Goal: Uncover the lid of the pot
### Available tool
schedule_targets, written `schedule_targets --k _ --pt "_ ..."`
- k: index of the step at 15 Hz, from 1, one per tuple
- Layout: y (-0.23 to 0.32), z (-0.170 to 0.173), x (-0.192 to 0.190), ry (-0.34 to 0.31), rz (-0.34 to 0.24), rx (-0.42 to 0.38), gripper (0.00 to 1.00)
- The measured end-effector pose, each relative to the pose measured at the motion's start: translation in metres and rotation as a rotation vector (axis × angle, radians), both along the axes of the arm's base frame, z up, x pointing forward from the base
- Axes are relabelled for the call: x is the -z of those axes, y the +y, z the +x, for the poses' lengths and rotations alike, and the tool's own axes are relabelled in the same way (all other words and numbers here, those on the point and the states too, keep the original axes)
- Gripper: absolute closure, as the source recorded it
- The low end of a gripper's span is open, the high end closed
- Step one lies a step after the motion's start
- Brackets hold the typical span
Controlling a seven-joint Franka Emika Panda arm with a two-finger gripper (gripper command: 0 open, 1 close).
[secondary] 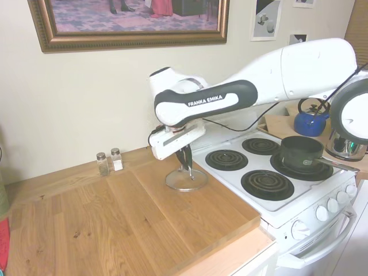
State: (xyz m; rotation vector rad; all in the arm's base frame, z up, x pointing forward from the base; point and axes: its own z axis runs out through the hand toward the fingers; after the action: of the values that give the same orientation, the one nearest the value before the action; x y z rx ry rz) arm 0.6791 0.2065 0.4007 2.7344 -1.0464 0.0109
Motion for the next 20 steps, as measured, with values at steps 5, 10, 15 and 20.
schedule_targets --k 5,10,15,20 --pt "-0.015 0.005 0.01 0.036 0.05 -0.016 1.0" --pt "-0.036 0.011 0.01 0.064 0.134 -0.048 0.0" --pt "-0.045 0.013 0.009 0.07 0.149 -0.066 0.0" --pt "-0.046 0.011 -0.007 0.054 0.148 -0.106 0.0"
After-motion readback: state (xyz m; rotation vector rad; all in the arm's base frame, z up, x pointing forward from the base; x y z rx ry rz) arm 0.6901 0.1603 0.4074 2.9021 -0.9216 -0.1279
